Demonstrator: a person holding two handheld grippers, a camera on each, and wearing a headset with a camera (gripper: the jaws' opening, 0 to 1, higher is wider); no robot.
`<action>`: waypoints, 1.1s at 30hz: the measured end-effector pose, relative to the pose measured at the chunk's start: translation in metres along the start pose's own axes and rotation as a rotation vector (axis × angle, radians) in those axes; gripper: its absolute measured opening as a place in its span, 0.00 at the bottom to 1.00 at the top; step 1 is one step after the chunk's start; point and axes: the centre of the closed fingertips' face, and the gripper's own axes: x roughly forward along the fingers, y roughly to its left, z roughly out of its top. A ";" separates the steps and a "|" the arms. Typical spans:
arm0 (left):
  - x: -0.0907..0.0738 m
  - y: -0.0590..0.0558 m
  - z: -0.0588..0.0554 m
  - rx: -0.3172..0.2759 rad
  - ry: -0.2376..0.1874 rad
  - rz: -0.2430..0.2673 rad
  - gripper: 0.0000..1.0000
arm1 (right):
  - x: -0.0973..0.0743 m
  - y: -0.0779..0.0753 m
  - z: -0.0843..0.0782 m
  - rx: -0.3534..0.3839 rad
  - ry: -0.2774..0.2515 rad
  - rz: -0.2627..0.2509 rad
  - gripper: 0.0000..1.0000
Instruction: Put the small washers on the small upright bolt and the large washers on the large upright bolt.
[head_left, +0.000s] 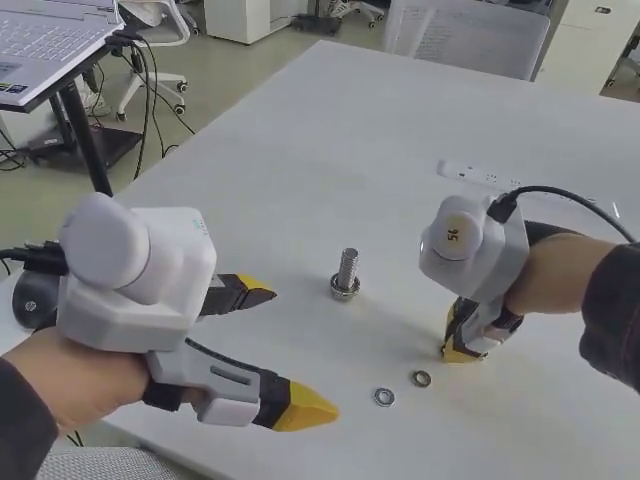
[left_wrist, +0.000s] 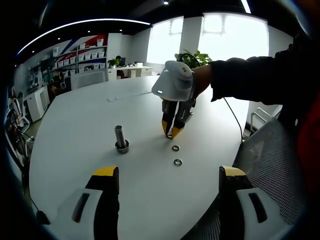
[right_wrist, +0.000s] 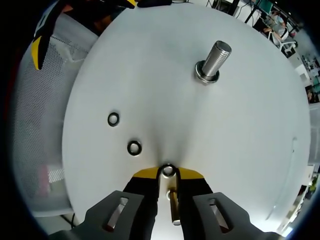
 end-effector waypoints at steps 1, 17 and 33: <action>0.000 0.000 0.000 -0.001 -0.001 -0.001 0.82 | 0.000 -0.001 0.000 -0.005 -0.001 -0.008 0.14; 0.000 0.000 0.001 0.002 0.000 -0.003 0.81 | -0.012 0.000 0.010 -0.008 -0.018 -0.017 0.14; 0.001 -0.001 0.002 0.010 -0.004 -0.006 0.81 | -0.041 0.004 0.014 -0.007 -0.041 -0.047 0.14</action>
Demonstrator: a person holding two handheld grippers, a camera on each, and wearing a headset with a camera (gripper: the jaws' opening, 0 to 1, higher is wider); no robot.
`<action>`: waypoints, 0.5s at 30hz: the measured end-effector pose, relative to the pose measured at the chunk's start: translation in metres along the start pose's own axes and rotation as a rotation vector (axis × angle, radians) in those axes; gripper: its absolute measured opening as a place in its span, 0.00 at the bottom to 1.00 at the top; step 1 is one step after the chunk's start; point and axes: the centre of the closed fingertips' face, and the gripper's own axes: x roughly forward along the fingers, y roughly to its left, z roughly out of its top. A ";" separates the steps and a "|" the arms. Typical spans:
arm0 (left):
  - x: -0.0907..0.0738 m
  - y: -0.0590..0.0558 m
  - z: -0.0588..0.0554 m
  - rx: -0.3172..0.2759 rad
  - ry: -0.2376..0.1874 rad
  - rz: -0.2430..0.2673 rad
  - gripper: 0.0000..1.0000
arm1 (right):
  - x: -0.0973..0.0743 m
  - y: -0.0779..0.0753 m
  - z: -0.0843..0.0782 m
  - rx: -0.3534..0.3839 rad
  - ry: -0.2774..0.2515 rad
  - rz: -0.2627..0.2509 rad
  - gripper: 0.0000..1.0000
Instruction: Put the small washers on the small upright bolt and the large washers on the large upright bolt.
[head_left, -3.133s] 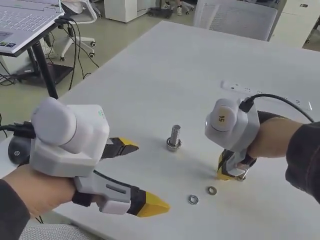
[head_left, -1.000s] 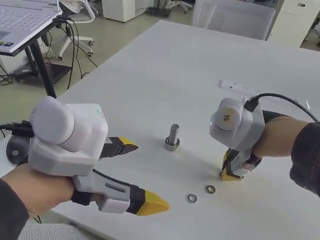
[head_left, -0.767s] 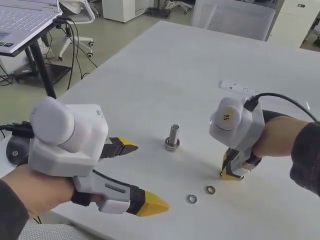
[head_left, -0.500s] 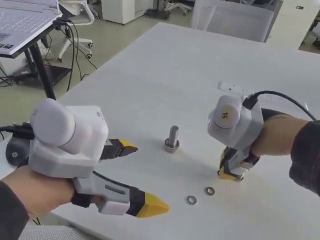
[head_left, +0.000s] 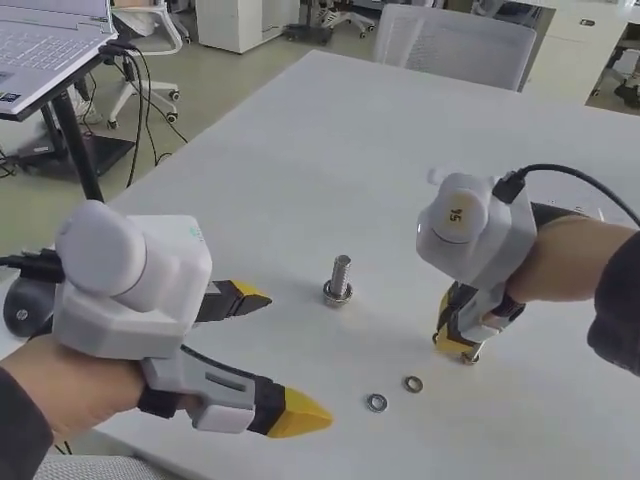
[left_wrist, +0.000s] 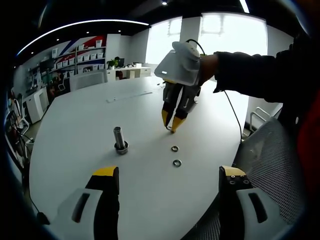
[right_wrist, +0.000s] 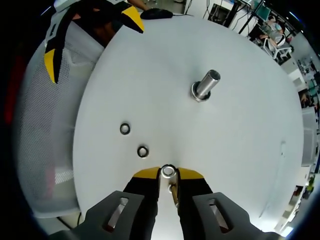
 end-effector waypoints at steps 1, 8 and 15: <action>0.000 0.000 0.000 0.000 -0.001 0.000 0.81 | -0.002 -0.001 0.000 0.000 -0.001 -0.005 0.13; 0.000 0.000 0.000 0.002 -0.003 -0.001 0.81 | -0.020 -0.004 -0.001 0.006 -0.011 -0.033 0.13; 0.000 -0.001 0.001 0.004 -0.006 0.000 0.81 | -0.038 -0.009 -0.006 0.015 -0.009 -0.059 0.13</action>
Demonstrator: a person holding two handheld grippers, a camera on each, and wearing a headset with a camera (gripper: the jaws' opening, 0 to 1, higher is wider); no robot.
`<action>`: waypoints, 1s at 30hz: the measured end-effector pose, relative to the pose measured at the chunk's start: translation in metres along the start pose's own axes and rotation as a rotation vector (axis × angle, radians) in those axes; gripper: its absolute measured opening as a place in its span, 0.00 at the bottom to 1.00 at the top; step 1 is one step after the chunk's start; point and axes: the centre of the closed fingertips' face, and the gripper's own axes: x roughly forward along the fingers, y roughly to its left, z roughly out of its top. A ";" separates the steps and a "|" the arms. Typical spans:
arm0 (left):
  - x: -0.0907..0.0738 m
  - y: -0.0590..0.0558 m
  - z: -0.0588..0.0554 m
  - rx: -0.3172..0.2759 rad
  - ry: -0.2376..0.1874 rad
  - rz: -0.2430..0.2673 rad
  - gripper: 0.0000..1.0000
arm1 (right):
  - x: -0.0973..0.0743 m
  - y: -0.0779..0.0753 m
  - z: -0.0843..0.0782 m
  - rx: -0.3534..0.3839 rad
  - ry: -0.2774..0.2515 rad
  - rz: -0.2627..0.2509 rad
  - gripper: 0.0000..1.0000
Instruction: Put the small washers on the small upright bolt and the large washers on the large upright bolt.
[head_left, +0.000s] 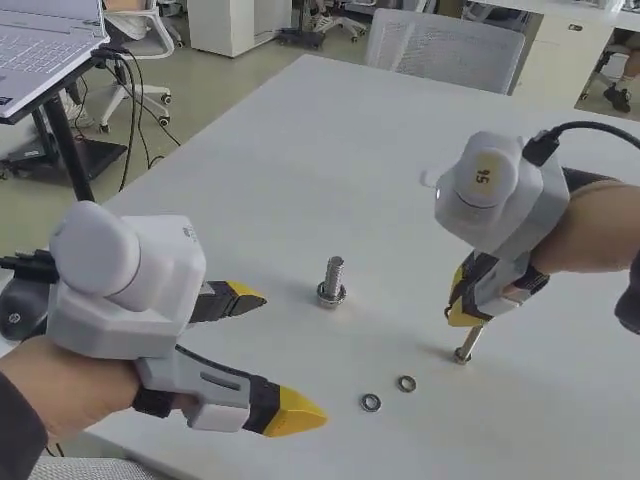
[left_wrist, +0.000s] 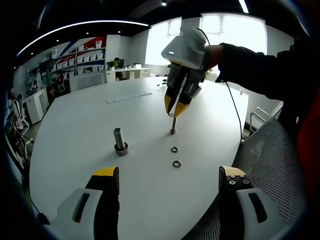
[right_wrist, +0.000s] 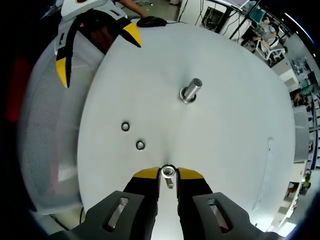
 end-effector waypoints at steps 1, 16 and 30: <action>0.000 0.000 0.000 0.000 0.000 0.000 0.81 | -0.002 0.000 -0.002 0.000 0.002 -0.003 0.13; 0.001 -0.001 0.000 0.002 0.002 0.000 0.81 | -0.011 0.001 -0.024 0.026 0.035 -0.005 0.13; 0.002 -0.001 -0.001 -0.003 0.008 0.002 0.81 | 0.003 0.000 -0.029 0.032 0.043 0.018 0.13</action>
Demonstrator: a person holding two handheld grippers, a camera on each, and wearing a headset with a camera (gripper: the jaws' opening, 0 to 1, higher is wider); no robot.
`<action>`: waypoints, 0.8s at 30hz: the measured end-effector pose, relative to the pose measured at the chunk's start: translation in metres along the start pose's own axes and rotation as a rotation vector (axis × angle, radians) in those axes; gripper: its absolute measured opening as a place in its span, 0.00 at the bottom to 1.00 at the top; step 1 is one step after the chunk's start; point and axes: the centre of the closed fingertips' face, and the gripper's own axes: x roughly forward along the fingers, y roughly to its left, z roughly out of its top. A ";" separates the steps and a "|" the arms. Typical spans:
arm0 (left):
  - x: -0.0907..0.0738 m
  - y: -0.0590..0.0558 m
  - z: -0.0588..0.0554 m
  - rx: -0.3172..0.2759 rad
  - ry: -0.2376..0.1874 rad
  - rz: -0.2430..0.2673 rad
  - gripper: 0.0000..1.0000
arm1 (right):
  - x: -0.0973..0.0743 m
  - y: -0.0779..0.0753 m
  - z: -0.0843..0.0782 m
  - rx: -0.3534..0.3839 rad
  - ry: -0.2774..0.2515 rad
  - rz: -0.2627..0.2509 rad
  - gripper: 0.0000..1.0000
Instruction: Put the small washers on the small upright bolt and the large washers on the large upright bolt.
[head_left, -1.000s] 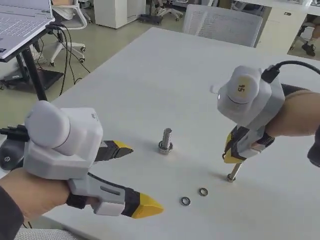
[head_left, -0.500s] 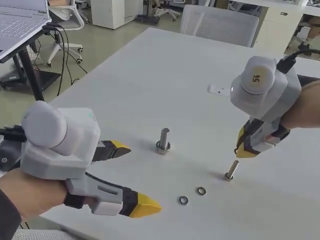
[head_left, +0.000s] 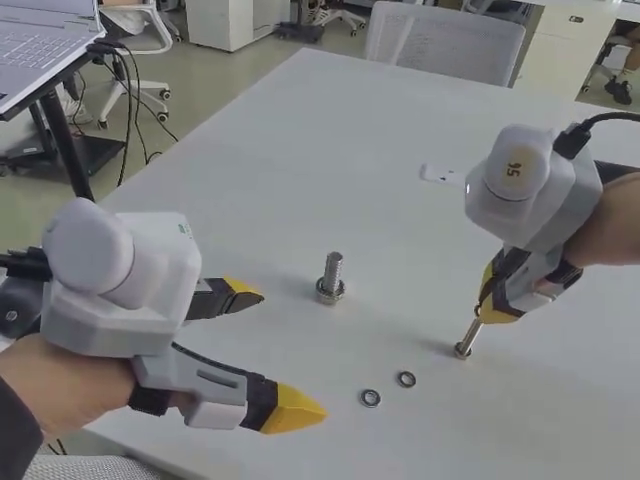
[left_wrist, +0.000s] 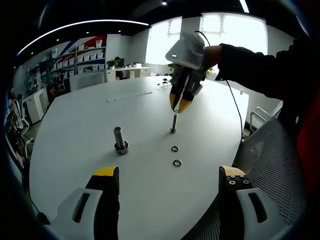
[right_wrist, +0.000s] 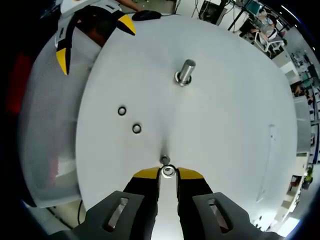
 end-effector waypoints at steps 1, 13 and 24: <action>0.000 0.000 0.000 -0.001 0.000 -0.001 0.81 | 0.001 0.000 0.000 0.000 0.001 0.002 0.13; 0.000 0.000 -0.002 -0.004 0.006 -0.001 0.81 | 0.012 -0.001 -0.004 0.006 0.007 0.019 0.13; 0.000 0.001 -0.003 -0.007 0.011 -0.001 0.81 | 0.025 0.001 -0.004 0.017 0.006 0.037 0.14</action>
